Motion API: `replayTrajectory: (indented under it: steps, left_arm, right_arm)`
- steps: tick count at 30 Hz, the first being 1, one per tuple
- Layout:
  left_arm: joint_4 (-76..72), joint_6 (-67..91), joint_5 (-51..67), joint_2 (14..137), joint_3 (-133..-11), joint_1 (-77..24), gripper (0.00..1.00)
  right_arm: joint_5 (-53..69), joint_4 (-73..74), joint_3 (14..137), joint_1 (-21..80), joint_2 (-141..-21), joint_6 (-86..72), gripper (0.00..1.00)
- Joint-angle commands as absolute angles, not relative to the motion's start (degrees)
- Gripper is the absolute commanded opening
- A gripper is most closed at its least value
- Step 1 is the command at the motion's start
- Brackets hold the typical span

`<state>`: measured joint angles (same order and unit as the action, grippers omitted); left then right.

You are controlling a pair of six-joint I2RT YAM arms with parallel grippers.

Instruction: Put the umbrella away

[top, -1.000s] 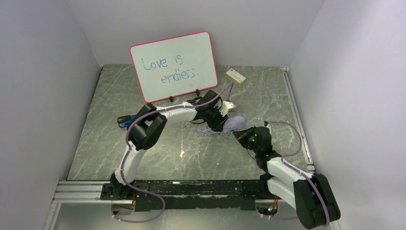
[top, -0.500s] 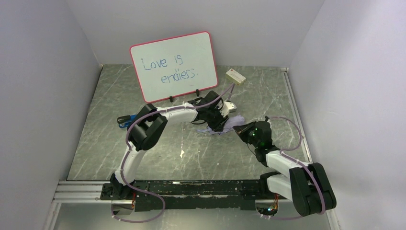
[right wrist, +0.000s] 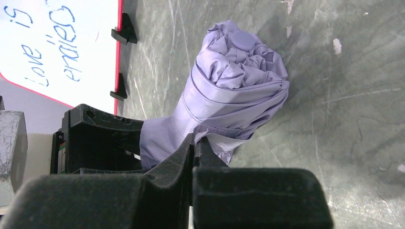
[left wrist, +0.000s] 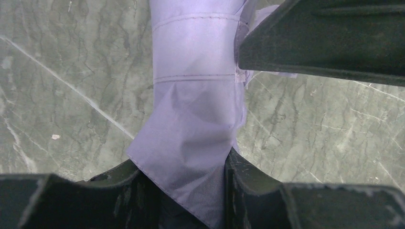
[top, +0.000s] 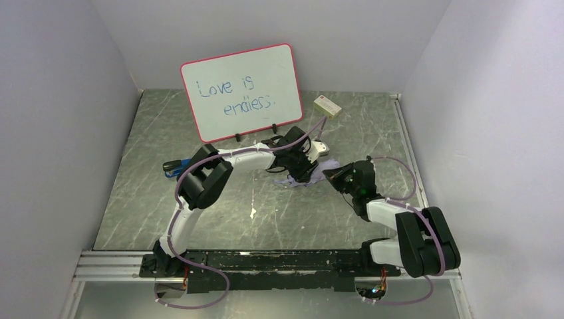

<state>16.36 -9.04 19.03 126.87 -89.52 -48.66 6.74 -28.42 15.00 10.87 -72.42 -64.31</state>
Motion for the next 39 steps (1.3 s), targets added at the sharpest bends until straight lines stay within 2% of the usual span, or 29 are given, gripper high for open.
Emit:
replayTrajectory:
  steps: [1, 14, 26, 39]
  left_arm:
    - [30.5, -11.3, 5.7, 136.3, -83.7, -48.0, 0.05]
    - [30.8, -11.5, 6.0, 136.4, -84.0, -48.3, 0.05]
    - [31.4, -11.8, 5.5, 136.8, -84.4, -48.4, 0.05]
    - [31.4, -11.6, 5.7, 136.7, -84.7, -48.4, 0.05]
  right_arm:
    - [6.7, -34.8, 17.9, 10.0, -74.0, -64.6, 0.00]
    - [8.3, -37.6, 19.5, 9.3, -78.3, -63.7, 0.00]
    - [9.6, -37.8, 20.7, 8.9, -78.5, -63.0, 0.15]
    - [10.0, -36.3, 21.4, 8.5, -79.8, -62.6, 0.17]
